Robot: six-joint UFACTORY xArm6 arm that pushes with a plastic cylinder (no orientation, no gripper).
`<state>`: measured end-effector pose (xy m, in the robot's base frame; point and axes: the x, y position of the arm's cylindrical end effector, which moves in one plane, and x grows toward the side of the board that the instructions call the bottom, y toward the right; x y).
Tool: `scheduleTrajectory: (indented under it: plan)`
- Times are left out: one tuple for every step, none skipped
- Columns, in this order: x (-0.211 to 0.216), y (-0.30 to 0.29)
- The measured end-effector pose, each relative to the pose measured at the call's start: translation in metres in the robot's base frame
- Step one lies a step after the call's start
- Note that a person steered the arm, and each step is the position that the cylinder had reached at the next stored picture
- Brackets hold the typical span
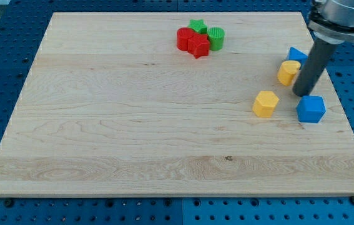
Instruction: Move the yellow heart above the yellow hexagon
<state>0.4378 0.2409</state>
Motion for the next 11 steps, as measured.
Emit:
scheduleTrajectory:
  plan:
    - [-0.014,0.022]
    - [-0.045,0.024]
    - [-0.048,0.006]
    - [-0.048,-0.037]
    - [-0.048,-0.053]
    - [-0.072,-0.053]
    - [-0.096,-0.060]
    - [-0.084,-0.066]
    - [-0.053,-0.066]
    - [-0.046,-0.068]
    - [-0.071,-0.071]
